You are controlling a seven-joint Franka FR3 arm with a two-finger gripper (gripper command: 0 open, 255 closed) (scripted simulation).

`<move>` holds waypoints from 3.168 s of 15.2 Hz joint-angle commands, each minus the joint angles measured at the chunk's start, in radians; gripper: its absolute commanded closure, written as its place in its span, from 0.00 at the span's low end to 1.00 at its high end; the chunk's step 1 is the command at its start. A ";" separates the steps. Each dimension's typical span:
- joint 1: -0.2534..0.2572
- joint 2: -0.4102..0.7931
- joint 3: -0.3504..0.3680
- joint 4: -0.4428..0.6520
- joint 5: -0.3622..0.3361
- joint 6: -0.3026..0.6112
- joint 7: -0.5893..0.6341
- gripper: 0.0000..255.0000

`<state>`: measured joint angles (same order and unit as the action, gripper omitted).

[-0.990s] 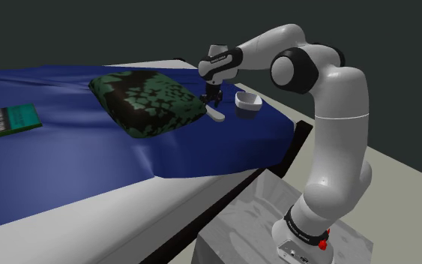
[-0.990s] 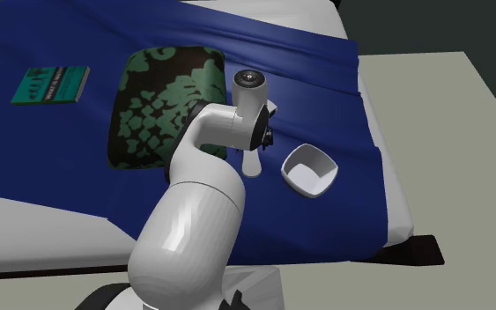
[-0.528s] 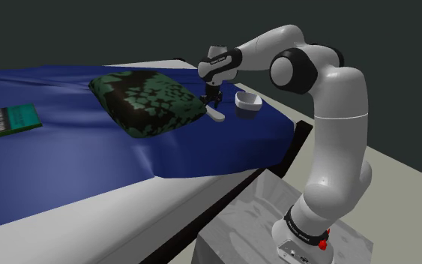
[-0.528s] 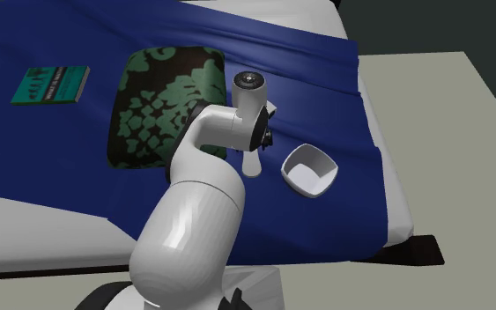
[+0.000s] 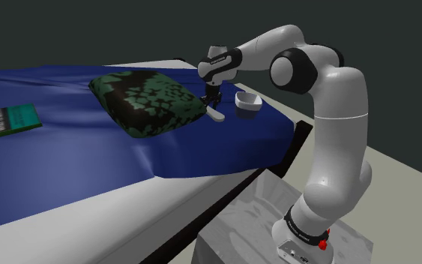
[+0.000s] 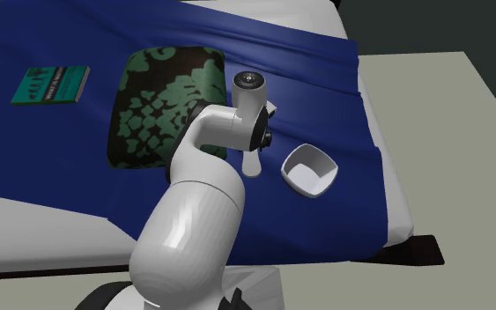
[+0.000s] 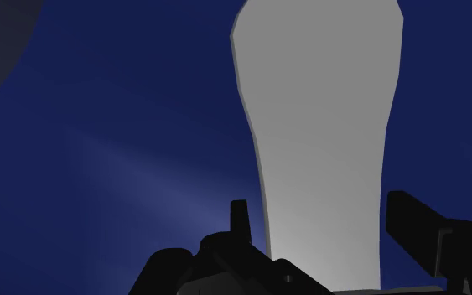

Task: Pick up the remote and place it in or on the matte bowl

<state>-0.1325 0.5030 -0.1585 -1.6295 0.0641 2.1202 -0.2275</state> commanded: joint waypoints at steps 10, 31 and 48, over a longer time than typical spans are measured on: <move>0.002 -0.043 -0.004 0.045 -0.008 -0.087 0.004 1.00; -0.001 -0.095 -0.010 0.251 -0.018 -0.345 0.008 1.00; -0.132 -0.249 -0.087 0.106 -0.025 -0.351 -0.204 1.00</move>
<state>-0.2520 0.2660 -0.2376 -1.5064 0.0399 1.7627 -0.4096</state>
